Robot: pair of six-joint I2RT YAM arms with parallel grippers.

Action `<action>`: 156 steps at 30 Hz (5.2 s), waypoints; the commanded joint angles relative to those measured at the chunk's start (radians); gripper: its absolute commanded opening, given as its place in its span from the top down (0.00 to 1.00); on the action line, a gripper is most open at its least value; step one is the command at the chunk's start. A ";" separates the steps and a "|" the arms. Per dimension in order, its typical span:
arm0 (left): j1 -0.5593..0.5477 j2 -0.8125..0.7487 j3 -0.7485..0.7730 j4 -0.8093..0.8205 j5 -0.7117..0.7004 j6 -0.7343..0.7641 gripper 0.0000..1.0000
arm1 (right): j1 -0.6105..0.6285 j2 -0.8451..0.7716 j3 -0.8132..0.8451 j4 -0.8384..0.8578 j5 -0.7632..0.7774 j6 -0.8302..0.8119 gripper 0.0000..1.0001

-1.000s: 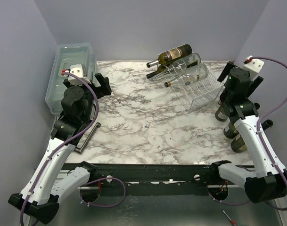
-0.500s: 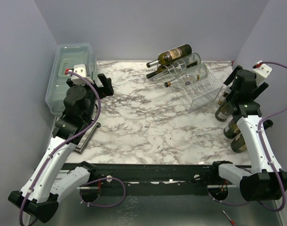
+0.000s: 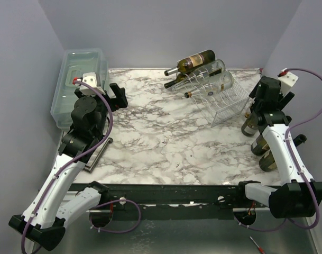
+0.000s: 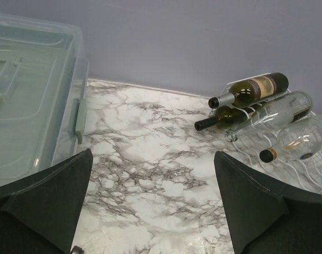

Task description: Put the wine bottle on the wine rack

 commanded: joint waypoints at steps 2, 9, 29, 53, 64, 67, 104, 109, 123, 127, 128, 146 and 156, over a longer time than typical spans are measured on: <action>-0.004 -0.008 -0.007 0.014 0.007 0.005 0.01 | -0.007 0.011 -0.048 0.042 0.057 -0.003 0.19; -0.004 -0.003 -0.008 0.014 0.010 0.005 0.01 | -0.007 0.015 -0.089 0.094 0.033 -0.041 0.34; -0.019 -0.013 -0.010 0.015 -0.017 0.015 0.01 | -0.005 -0.108 -0.067 0.016 -0.164 -0.117 0.80; -0.026 -0.032 -0.008 0.015 -0.019 0.017 0.01 | 0.288 -0.151 -0.003 0.007 -1.066 -0.424 0.99; -0.008 -0.051 -0.006 0.010 -0.065 0.022 0.01 | 0.640 0.050 0.057 0.176 -0.929 -0.451 0.99; 0.006 -0.090 -0.018 0.004 -0.227 0.019 0.01 | 0.740 0.108 0.069 0.250 -0.776 -0.536 0.99; 0.128 -0.234 -0.051 0.017 -0.444 -0.028 0.01 | 0.997 0.932 0.397 0.751 -0.152 -1.579 0.99; 0.128 -0.243 -0.053 0.016 -0.444 -0.026 0.01 | 0.996 0.975 0.416 0.726 -0.162 -1.611 0.99; 0.128 -0.258 -0.056 0.020 -0.426 -0.035 0.01 | 0.963 1.060 0.459 0.658 -0.073 -1.700 0.99; 0.128 -0.262 -0.060 0.020 -0.422 -0.038 0.01 | 0.949 1.063 0.446 0.673 -0.051 -1.710 0.99; 0.127 -0.261 -0.060 0.020 -0.421 -0.037 0.01 | 0.944 1.061 0.437 0.687 -0.050 -1.719 0.99; 0.124 -0.268 -0.063 0.026 -0.394 -0.043 0.01 | 0.842 1.061 0.353 0.832 -0.100 -1.796 0.99; 0.123 -0.266 -0.065 0.029 -0.387 -0.045 0.01 | 0.765 1.089 0.316 0.964 -0.126 -1.849 0.99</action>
